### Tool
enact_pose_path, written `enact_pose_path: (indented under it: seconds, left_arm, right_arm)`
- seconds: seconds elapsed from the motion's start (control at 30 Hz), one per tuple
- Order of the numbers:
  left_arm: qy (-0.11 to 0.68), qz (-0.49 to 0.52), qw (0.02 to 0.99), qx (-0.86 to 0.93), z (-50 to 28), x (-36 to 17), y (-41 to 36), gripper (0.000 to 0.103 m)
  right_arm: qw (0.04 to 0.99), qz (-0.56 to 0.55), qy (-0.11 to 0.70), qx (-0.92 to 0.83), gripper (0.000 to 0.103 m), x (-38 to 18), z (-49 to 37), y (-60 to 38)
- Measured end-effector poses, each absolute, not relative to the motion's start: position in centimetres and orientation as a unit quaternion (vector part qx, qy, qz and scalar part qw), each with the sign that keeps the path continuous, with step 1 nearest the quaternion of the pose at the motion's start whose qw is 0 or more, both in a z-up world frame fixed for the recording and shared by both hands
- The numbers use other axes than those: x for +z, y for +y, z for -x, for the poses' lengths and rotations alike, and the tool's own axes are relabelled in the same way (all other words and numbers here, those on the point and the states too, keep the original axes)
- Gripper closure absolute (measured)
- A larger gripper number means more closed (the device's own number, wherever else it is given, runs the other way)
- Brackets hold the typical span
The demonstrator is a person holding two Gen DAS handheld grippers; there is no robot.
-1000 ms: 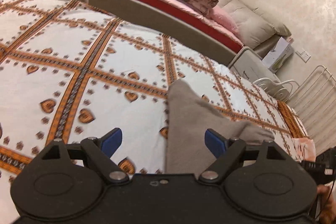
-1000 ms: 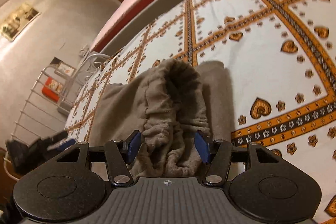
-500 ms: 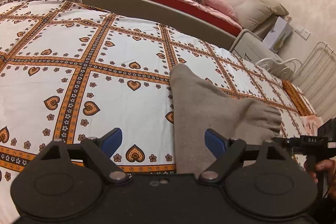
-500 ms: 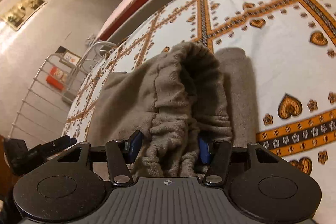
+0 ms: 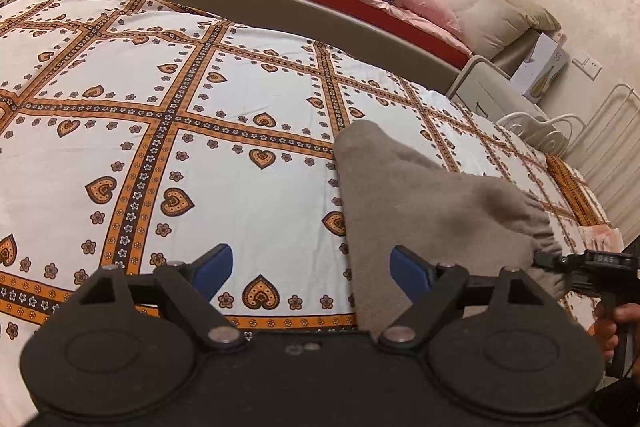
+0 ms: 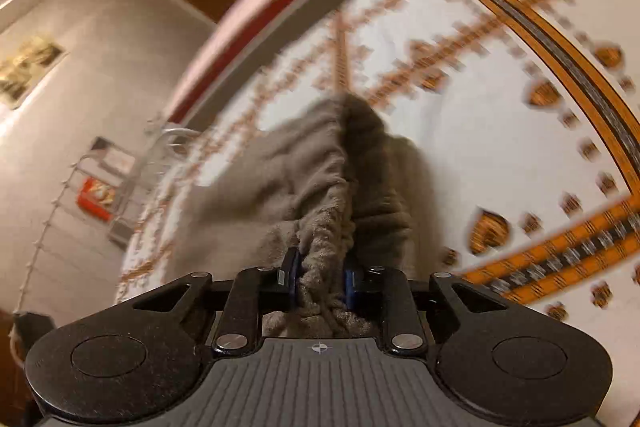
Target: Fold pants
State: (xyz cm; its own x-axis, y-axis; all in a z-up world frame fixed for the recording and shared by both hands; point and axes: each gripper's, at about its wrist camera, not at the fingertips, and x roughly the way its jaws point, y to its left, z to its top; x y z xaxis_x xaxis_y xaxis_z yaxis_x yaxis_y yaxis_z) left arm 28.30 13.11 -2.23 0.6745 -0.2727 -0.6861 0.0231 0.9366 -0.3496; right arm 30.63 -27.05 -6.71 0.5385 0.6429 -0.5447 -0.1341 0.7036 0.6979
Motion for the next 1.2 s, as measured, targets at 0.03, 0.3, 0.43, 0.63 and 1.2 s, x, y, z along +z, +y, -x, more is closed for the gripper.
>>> enact_pose_path:
  seconds: [0.03,0.3,0.43,0.63,1.2]
  left_arm:
    - [0.396,0.157,0.901,-0.083,-28.3,-2.3,13.1,0.024]
    - [0.404,0.149,0.899,-0.081,-28.4,-2.6,12.9,0.024]
    - [0.406,0.136,0.9,-0.079,-28.3,-2.7,12.7,0.024]
    - [0.431,0.097,0.887,-0.137,-28.2,-3.5,10.5,0.023]
    - [0.464,0.028,0.876,-0.132,-28.3,-4.1,8.3,0.017]
  right_arm:
    - [0.827,-0.297,0.412,0.241,0.081,-6.3,-30.4,-26.7]
    - [0.839,-0.25,0.437,0.206,0.075,-6.5,-31.7,-26.3]
    - [0.855,-0.251,0.409,0.196,0.066,-5.5,-31.0,-26.5]
    - [0.881,-0.218,0.37,0.201,0.06,-3.3,-28.9,-27.0]
    - [0.873,-0.166,0.42,0.185,0.044,-4.7,-27.6,-26.8]
